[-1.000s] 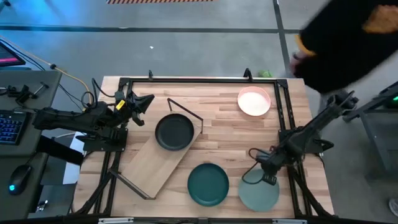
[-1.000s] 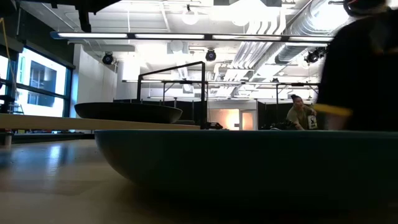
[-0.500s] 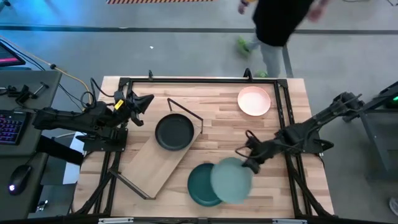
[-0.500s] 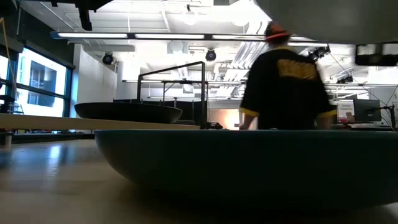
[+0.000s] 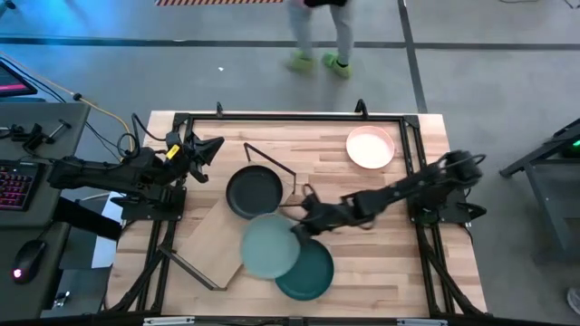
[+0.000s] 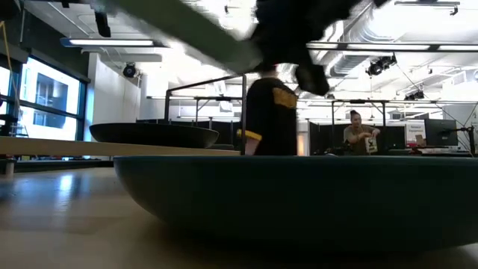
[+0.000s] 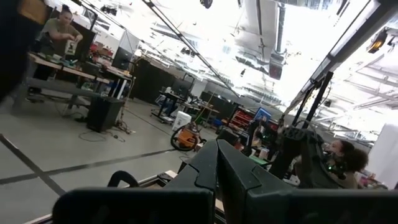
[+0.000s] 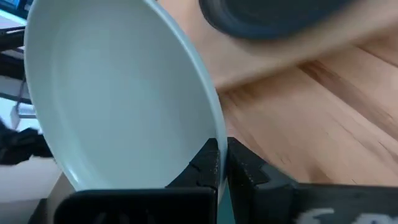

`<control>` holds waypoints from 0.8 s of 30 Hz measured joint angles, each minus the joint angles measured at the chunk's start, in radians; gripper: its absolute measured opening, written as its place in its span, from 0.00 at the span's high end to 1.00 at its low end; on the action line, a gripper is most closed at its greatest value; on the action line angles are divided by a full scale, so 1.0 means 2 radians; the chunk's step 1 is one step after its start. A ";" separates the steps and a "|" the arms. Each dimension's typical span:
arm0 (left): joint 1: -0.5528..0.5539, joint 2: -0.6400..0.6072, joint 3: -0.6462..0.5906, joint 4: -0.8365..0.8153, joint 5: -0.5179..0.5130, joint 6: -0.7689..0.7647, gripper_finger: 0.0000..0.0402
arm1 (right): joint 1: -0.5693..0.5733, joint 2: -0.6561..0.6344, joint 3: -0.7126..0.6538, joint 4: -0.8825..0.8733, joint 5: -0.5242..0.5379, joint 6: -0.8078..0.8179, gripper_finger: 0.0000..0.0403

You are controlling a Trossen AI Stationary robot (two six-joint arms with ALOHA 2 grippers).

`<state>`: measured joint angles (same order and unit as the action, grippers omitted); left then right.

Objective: Place and stack plates onto a shelf
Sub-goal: Put the light blue plate on the shelf

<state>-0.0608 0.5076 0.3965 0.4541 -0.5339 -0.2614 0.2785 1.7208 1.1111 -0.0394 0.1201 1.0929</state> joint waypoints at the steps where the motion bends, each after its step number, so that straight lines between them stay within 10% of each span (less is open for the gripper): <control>1: 0.000 0.000 0.000 0.000 0.000 -0.004 1.00 | -0.006 0.020 0.022 -0.004 0.000 -0.006 1.00; 14: 0.000 0.000 0.000 0.008 0.014 -0.013 1.00 | -0.041 0.208 0.245 -0.051 -0.039 -0.010 1.00; 24: 0.000 0.000 0.000 0.008 0.015 -0.013 1.00 | -0.040 0.241 0.279 -0.055 -0.035 0.015 1.00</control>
<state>-0.0605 0.5076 0.3965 0.4694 -0.5041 -0.2867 0.1989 2.2028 1.6683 -0.1484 0.0493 1.1233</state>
